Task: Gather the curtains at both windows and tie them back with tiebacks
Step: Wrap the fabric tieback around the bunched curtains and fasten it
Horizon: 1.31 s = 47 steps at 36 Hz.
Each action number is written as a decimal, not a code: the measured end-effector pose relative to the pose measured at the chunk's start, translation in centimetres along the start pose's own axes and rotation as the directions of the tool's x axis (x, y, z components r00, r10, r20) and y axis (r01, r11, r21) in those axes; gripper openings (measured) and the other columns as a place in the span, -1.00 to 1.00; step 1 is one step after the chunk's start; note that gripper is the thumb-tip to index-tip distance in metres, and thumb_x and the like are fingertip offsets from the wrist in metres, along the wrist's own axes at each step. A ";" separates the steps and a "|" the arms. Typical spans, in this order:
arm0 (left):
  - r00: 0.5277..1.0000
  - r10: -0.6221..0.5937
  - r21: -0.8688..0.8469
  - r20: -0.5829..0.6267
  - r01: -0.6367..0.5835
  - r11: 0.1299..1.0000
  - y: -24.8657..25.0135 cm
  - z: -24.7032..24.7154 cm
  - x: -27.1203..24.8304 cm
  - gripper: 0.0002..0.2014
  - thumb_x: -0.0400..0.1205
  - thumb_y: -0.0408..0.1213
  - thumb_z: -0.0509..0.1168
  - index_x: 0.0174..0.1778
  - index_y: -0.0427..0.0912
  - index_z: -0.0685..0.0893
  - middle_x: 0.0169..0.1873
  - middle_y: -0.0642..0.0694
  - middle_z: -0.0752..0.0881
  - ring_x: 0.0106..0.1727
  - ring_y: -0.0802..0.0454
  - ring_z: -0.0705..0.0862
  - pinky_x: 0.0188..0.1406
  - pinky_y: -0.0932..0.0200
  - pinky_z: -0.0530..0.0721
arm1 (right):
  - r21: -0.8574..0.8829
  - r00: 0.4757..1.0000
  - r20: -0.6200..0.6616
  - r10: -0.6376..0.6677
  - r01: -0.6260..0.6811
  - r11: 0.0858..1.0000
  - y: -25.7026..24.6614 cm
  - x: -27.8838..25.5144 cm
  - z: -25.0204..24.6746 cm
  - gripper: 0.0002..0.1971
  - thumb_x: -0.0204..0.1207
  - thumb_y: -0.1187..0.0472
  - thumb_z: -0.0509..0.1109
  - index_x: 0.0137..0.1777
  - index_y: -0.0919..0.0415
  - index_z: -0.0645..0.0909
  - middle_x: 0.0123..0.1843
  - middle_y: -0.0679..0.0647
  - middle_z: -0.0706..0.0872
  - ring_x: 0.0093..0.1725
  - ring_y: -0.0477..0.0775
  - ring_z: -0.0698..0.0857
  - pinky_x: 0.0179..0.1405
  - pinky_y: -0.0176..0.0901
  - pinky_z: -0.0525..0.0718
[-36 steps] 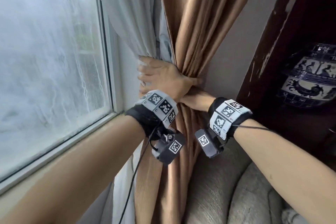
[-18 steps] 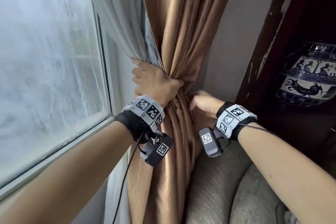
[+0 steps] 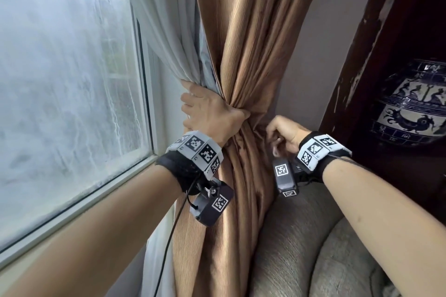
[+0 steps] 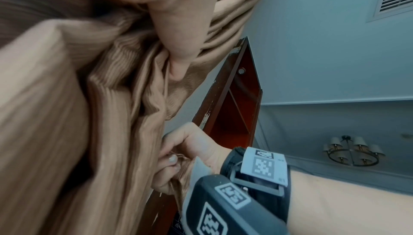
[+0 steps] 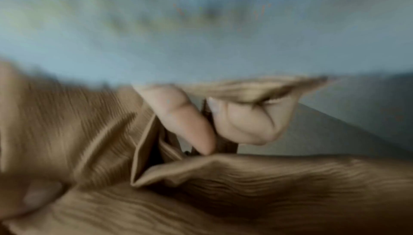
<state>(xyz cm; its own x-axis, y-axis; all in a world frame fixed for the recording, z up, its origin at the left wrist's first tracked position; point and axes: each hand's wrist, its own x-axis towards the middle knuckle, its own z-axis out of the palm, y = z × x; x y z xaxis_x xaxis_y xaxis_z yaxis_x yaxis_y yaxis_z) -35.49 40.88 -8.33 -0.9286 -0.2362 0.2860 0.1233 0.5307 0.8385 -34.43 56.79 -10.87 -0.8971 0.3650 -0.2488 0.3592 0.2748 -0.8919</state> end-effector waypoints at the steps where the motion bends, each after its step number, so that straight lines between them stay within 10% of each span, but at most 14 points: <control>1: 1.000 0.005 -0.001 0.004 -0.005 1.000 0.0 0.0 0.0 0.49 0.12 0.07 0.70 0.67 -0.34 -0.25 0.50 -0.29 0.22 0.51 -0.26 0.29 0.45 -0.29 0.36 | 0.039 1.000 0.024 0.007 -0.008 0.999 0.1 0.7 -0.3 -0.69 0.38 0.48 0.13 -0.50 0.17 0.19 -0.74 0.02 0.23 -0.81 -0.11 0.18 -0.64 -0.49 0.30; 4: 1.000 0.019 -0.004 0.016 -0.019 1.000 -0.1 -0.1 0.0 0.49 0.13 0.07 0.69 0.67 -0.35 -0.26 0.50 -0.30 0.21 0.51 -0.27 0.28 0.44 -0.29 0.36 | 0.013 0.999 0.043 0.023 -0.024 1.000 0.2 1.9 -0.5 -0.62 0.54 0.44 0.19 -0.44 0.09 0.23 -0.74 -0.06 0.19 -0.81 -0.17 0.13 -0.73 -0.51 0.09; 10: 1.000 0.017 -0.003 0.008 -0.017 1.000 -0.1 -0.1 0.1 0.47 0.12 0.06 0.68 0.67 -0.36 -0.24 0.51 -0.31 0.21 0.52 -0.29 0.27 0.45 -0.30 0.36 | -0.285 0.969 -0.113 -0.220 0.181 0.941 0.3 1.8 0.1 -0.80 0.54 0.29 0.40 -0.33 0.18 0.62 -0.52 0.10 0.53 -0.59 0.03 0.42 -0.68 -0.31 0.35; 13: 1.000 0.020 -0.007 0.004 -0.020 1.000 -0.1 -0.1 0.1 0.47 0.13 0.06 0.68 0.67 -0.36 -0.24 0.52 -0.32 0.20 0.52 -0.29 0.27 0.45 -0.30 0.36 | -0.327 0.950 -0.137 -0.281 0.224 0.918 0.2 2.1 0.1 -0.86 0.46 0.13 0.50 -0.08 0.16 0.82 -0.18 0.12 0.81 -0.16 0.14 0.75 -0.13 -0.10 0.74; 15: 1.000 0.021 -0.007 -0.002 -0.021 1.000 -0.1 -0.1 0.1 0.47 0.13 0.07 0.68 0.67 -0.36 -0.24 0.52 -0.32 0.21 0.52 -0.29 0.27 0.45 -0.30 0.35 | -0.376 0.929 -0.210 -0.306 0.212 0.902 0.0 1.7 -0.1 -0.75 0.50 0.09 0.48 0.12 0.12 0.81 0.10 0.09 0.81 0.17 0.11 0.73 0.25 -0.04 0.66; 18: 1.000 0.021 -0.023 0.012 -0.021 1.000 -0.2 0.1 0.1 0.46 0.14 0.06 0.67 0.67 -0.34 -0.26 0.52 -0.31 0.19 0.53 -0.29 0.26 0.45 -0.32 0.34 | -0.386 0.879 -0.334 -0.341 0.203 0.900 -0.6 0.9 -0.2 -0.74 0.50 0.13 0.40 0.13 0.13 0.80 0.21 0.17 0.79 0.28 0.24 0.71 0.29 -0.01 0.64; 27: 0.999 0.024 -0.087 0.030 -0.021 0.996 -0.6 0.2 1.3 0.40 0.20 0.01 0.63 0.67 -0.31 -0.27 0.52 -0.25 0.17 0.53 -0.23 0.22 0.38 -0.34 0.39 | -0.367 0.789 -0.463 -0.403 0.243 0.898 -0.9 -0.2 0.4 -0.71 0.39 0.14 0.28 -0.14 0.28 0.78 -0.20 0.35 0.79 -0.09 0.34 0.78 -0.06 0.07 0.74; 32: 1.000 0.021 -0.080 -0.003 -0.022 0.997 -0.4 0.8 1.9 0.33 0.26 -0.04 0.60 0.67 -0.32 -0.24 0.49 -0.25 0.18 0.50 -0.21 0.24 0.35 -0.27 0.42 | -0.439 0.754 -0.455 -0.474 0.273 0.856 -0.5 -1.1 0.3 -0.62 0.48 0.03 0.36 -0.45 0.29 0.52 -0.50 0.21 0.51 -0.30 0.29 0.66 -0.32 -0.13 0.46; 40: 0.996 -0.011 -0.079 -0.087 0.004 0.997 0.7 2.5 0.8 0.23 0.29 -0.12 0.54 0.68 -0.27 -0.19 0.43 -0.22 0.27 0.40 -0.19 0.32 0.21 -0.34 0.48 | -0.610 0.754 -0.109 -0.647 0.463 0.643 -0.3 -4.7 1.3 -0.51 0.62 0.11 0.23 -0.58 0.17 0.39 -0.38 0.30 0.76 -0.11 0.33 0.75 0.01 -0.02 0.65; 47: 0.998 0.063 -0.097 0.004 -0.063 0.993 0.5 2.3 0.7 0.29 0.24 -0.14 0.55 0.66 -0.37 -0.24 0.44 -0.31 0.23 0.43 -0.30 0.29 0.34 -0.32 0.44 | -0.427 0.836 0.215 -0.505 0.546 0.721 -1.0 -7.0 3.6 -0.58 0.60 0.20 0.35 -0.54 0.12 0.50 -0.55 -0.04 0.60 -0.51 -0.20 0.53 -0.38 -0.19 0.50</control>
<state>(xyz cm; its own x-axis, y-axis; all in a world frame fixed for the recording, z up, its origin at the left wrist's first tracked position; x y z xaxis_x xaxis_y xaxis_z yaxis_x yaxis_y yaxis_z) -36.88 42.83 -8.79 -0.9204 -0.1990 0.3367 0.2145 0.4631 0.8600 -29.47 50.80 -9.57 -0.9866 -0.0253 0.1612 -0.1209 0.7773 -0.6174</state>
